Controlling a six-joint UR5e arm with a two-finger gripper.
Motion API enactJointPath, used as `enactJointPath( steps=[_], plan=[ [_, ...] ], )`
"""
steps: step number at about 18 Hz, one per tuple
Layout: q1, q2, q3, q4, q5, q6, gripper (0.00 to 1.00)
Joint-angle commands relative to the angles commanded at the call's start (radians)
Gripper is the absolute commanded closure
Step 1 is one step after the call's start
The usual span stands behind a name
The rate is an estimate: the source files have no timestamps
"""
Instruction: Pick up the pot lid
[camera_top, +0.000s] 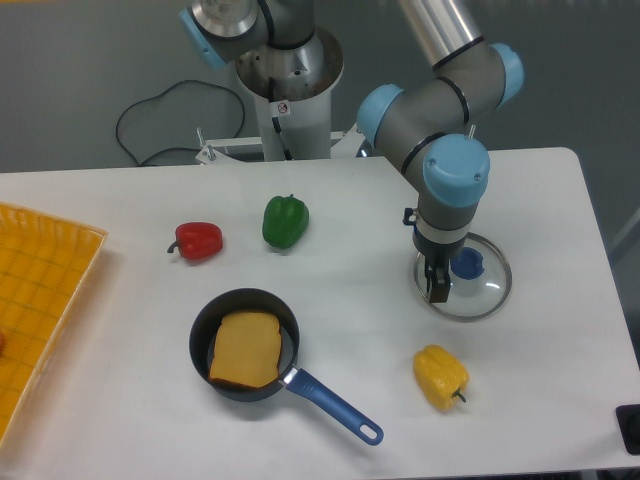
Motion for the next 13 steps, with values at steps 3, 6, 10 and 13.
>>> enactJointPath(
  steps=[3,6,10,13],
  plan=[
    [0.005,0.015,-0.014,-0.035,0.005,-0.005,0.0],
    [0.029,-0.006,-0.019,-0.052,0.081,-0.04,0.0],
    [0.034,-0.012,-0.022,-0.083,0.094,-0.048,0.0],
    [0.041,-0.011,-0.025,-0.094,0.094,-0.063,0.0]
  ],
)
